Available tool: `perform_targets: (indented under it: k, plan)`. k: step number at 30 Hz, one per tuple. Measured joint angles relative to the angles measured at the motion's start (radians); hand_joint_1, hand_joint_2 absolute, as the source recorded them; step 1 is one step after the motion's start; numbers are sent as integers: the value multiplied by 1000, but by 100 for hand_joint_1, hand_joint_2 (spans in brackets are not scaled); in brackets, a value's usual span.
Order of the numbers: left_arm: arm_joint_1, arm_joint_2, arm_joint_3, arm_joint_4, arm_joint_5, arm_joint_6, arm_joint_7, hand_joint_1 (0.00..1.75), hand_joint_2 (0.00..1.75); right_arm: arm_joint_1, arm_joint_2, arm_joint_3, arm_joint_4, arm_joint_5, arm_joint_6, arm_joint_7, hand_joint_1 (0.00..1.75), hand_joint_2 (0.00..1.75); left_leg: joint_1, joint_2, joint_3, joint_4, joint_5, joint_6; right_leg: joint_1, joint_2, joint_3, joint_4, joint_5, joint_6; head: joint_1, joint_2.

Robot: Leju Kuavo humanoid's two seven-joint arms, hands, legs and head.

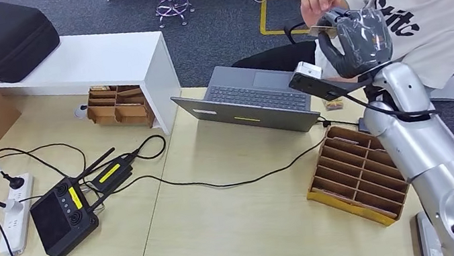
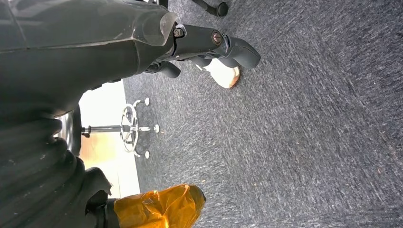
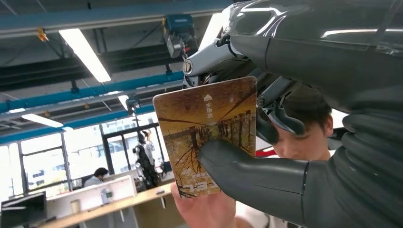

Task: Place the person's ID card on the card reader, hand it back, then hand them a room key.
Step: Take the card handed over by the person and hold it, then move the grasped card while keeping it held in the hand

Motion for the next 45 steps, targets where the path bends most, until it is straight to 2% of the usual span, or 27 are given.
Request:
perform_targets:
  k: [13,23,28,33,40,45]
  plan:
    - [32,-20,3,0,67,-24,-38,0,175,106,-13,-5,-108,-40,-95,-52,175,175,0,0,0,0,0,0,0,0,0,0,0,0,0,0]
    - [47,-22,10,0,63,1,-81,0,175,131,-59,-38,-184,-88,-95,-36,175,175,0,0,0,0,0,0,0,0,-1,0,0,0,0,0]
    - [54,-11,11,0,71,48,-29,0,175,146,-124,-109,-224,-165,-70,-20,175,175,0,-1,0,0,0,0,0,-1,0,-1,0,0,0,0]
    - [80,-4,21,0,88,52,-17,0,175,239,-189,-237,-264,-299,-65,-75,175,175,-1,-1,-1,1,-2,2,-1,-1,0,-2,0,1,0,0]
    - [84,-4,33,0,102,52,-45,0,175,365,-231,-364,-355,-334,-56,-73,175,175,0,-1,-1,1,-2,2,0,-2,-1,-2,-1,1,0,0]
    - [86,-4,48,0,111,53,-23,0,175,472,-256,-454,-411,-354,-24,-84,175,175,0,-1,-1,0,-3,2,0,-2,0,-2,-1,0,0,0]
